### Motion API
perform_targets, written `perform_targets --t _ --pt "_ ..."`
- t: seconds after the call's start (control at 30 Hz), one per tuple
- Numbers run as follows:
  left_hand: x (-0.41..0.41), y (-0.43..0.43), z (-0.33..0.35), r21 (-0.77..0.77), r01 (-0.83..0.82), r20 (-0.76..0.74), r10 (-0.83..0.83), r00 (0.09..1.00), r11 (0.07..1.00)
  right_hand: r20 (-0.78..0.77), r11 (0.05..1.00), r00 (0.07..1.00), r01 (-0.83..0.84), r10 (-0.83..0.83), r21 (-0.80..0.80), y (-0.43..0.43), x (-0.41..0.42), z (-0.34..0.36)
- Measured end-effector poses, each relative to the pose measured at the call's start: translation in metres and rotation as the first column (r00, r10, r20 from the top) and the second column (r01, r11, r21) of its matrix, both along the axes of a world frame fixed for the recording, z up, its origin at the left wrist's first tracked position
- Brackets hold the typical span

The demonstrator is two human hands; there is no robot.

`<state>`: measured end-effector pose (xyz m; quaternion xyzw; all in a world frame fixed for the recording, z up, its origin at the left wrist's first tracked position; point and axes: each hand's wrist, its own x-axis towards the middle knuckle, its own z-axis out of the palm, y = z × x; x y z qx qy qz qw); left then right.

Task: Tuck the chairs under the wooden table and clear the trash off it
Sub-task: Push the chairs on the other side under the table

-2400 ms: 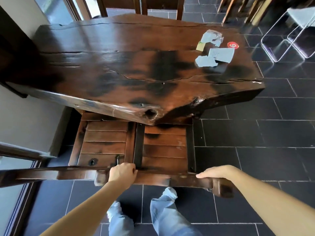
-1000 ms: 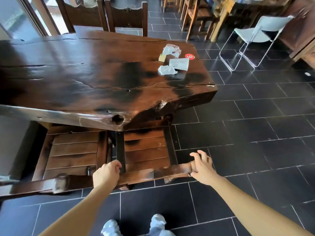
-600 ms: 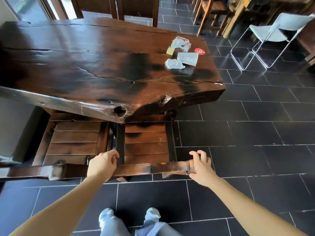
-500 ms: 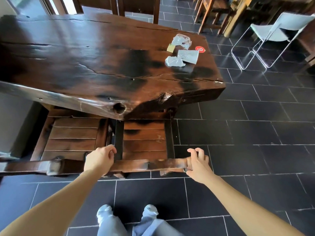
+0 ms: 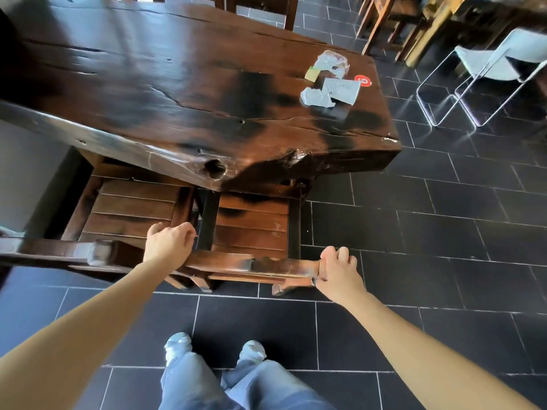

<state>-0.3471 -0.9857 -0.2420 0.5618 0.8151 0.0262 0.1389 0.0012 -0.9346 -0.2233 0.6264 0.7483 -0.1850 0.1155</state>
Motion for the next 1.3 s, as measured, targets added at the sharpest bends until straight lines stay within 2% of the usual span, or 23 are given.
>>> perform_targets --t 0.13,0.2,0.27,0.4,0.57,0.63,0.73,0.83,0.93,0.97,1.1,1.3 --pt "-0.009 -0.015 0.013 -0.052 0.046 0.072 -0.042 0.997 0.998 0.072 0.994 0.997 -0.028 0.036 -0.108 0.017 -0.005 0.019" --pt "-0.024 -0.028 0.022 -0.065 0.064 0.081 -0.058 0.995 0.996 0.168 0.977 0.979 -0.085 0.119 -0.197 0.022 -0.016 0.026" --pt "-0.046 -0.042 0.032 -0.06 0.041 0.092 -0.035 0.995 0.997 0.165 0.955 0.963 -0.167 0.211 -0.243 0.022 -0.041 0.03" --pt "-0.11 -0.066 0.049 -0.103 -0.033 0.035 0.036 0.999 0.994 -0.071 0.908 0.961 -0.275 0.267 -0.315 0.01 -0.129 0.038" --pt "-0.228 -0.089 0.054 -0.273 -0.11 -0.075 0.093 0.993 0.956 -0.351 0.872 0.88 -0.418 0.32 -0.254 -0.018 -0.274 0.052" --pt "-0.266 -0.094 0.05 -0.291 -0.136 -0.104 0.11 0.988 0.947 -0.389 0.832 0.842 -0.49 0.374 -0.261 -0.031 -0.319 0.05" --pt "-0.31 -0.099 0.041 -0.364 -0.129 -0.135 0.084 0.987 0.923 -0.283 0.749 0.813 -0.58 0.508 -0.321 -0.043 -0.37 0.034" --pt "-0.34 -0.111 0.028 -0.45 -0.121 -0.124 0.073 0.99 0.885 -0.077 0.741 0.818 -0.552 0.57 -0.381 -0.05 -0.406 0.021" --pt "-0.353 -0.122 0.018 -0.431 -0.084 -0.138 0.026 0.99 0.898 0.13 0.725 0.733 -0.6 0.668 -0.339 -0.053 -0.431 0.019" --pt "-0.354 -0.121 0.016 -0.425 -0.074 -0.155 0.007 0.988 0.902 0.141 0.723 0.727 -0.601 0.672 -0.341 -0.054 -0.436 0.018" --pt "-0.351 -0.115 0.006 -0.469 -0.065 -0.139 -0.001 0.99 0.881 0.024 0.791 0.832 -0.519 0.555 -0.323 -0.059 -0.434 0.012" --pt "-0.311 -0.106 -0.025 -0.46 -0.16 -0.223 0.061 0.973 0.874 -0.05 0.847 0.869 -0.491 0.492 -0.204 -0.068 -0.424 0.012"
